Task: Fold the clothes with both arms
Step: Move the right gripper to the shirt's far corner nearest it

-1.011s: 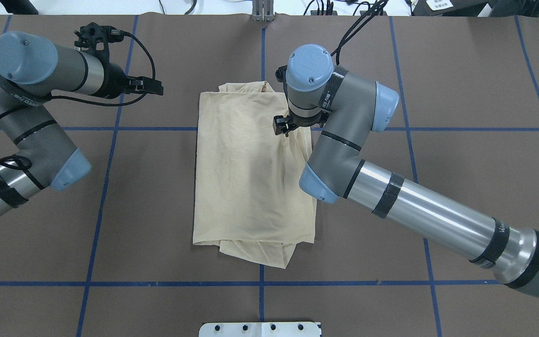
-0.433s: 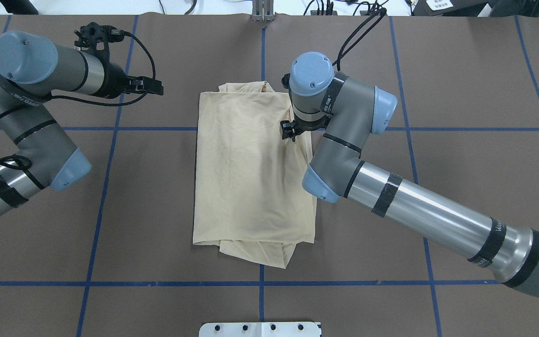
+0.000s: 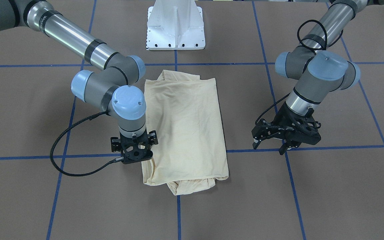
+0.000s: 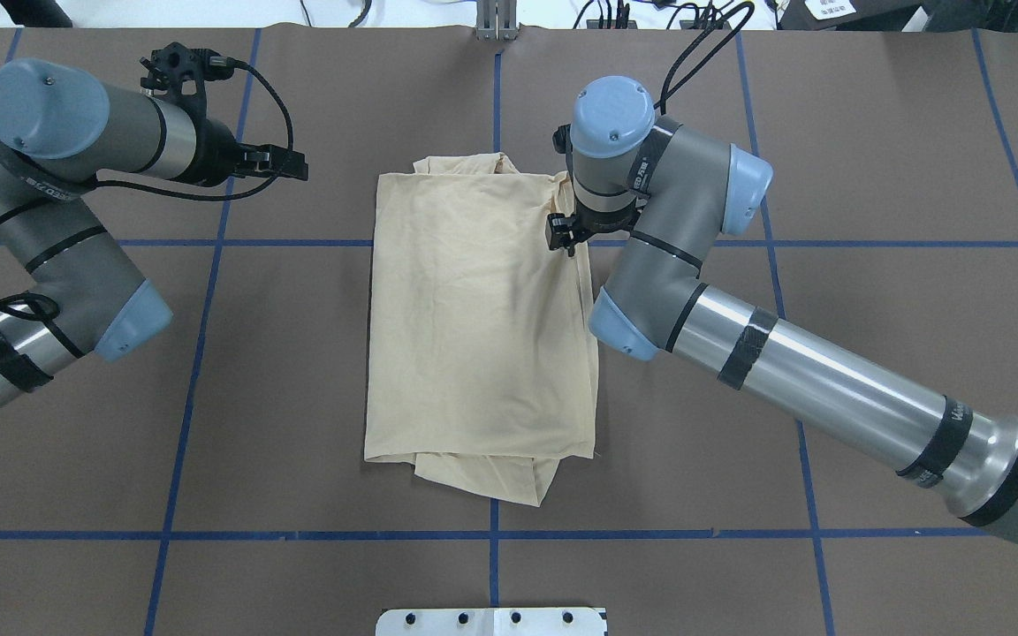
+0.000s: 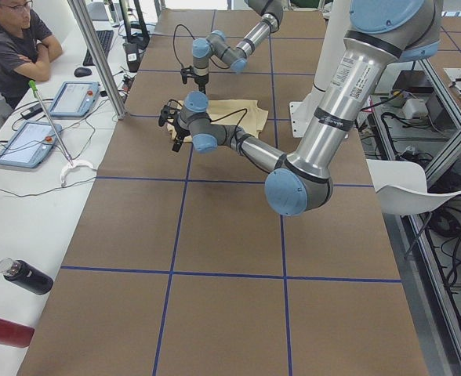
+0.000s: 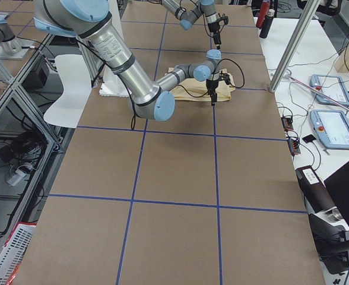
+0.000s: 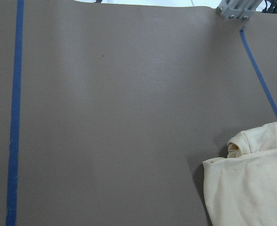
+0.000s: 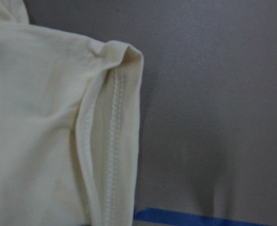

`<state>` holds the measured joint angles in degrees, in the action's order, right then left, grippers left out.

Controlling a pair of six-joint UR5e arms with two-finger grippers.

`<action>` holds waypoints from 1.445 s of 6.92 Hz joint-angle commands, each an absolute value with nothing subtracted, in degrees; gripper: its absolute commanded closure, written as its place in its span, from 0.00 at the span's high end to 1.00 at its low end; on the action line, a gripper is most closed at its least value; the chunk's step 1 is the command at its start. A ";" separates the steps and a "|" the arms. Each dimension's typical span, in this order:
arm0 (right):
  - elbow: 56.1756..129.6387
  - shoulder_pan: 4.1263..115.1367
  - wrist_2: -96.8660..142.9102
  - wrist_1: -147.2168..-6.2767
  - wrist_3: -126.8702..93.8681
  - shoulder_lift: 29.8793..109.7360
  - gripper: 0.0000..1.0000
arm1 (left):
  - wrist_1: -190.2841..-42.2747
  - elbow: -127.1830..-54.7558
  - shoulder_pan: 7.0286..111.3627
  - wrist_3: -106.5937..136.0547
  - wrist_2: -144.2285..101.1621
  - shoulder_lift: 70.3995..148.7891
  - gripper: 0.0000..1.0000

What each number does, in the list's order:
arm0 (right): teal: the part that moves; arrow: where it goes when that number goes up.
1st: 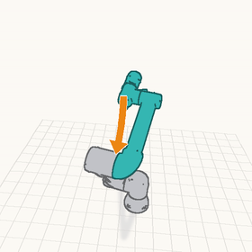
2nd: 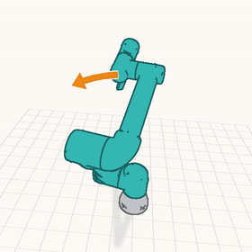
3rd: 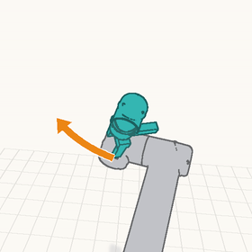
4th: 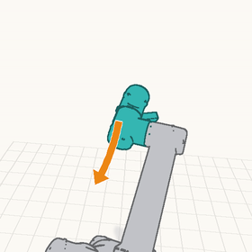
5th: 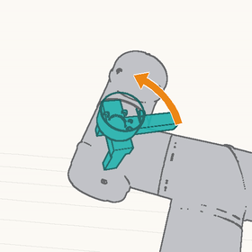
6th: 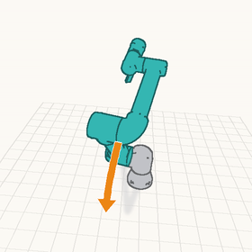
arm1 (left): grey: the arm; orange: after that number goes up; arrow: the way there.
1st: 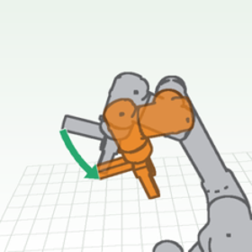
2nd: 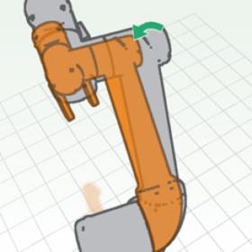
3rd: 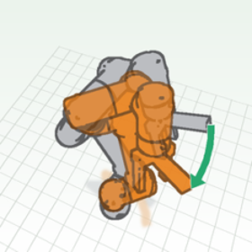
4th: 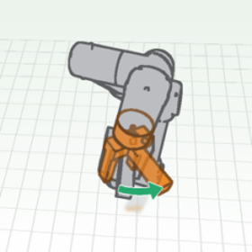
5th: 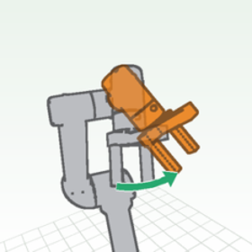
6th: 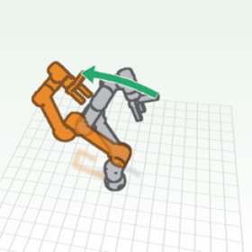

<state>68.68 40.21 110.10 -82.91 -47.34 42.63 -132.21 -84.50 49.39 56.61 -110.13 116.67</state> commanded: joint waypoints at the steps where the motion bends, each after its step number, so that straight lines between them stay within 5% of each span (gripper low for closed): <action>1: 68.82 42.28 112.76 -82.79 -46.41 44.29 1.00 | -132.28 -84.46 49.39 56.60 -110.13 116.72 1.00; 4: 72.31 43.59 114.87 -82.71 -46.84 43.94 1.00 | -132.45 -84.55 49.39 56.78 -110.13 116.81 1.00; 10: 99.46 40.62 121.47 -82.53 -68.69 57.03 1.00 | -132.19 -99.29 35.65 89.93 -110.18 112.17 1.00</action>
<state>95.58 41.85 121.02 -82.62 -63.38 55.73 -132.40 -95.72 40.53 82.02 -114.32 114.13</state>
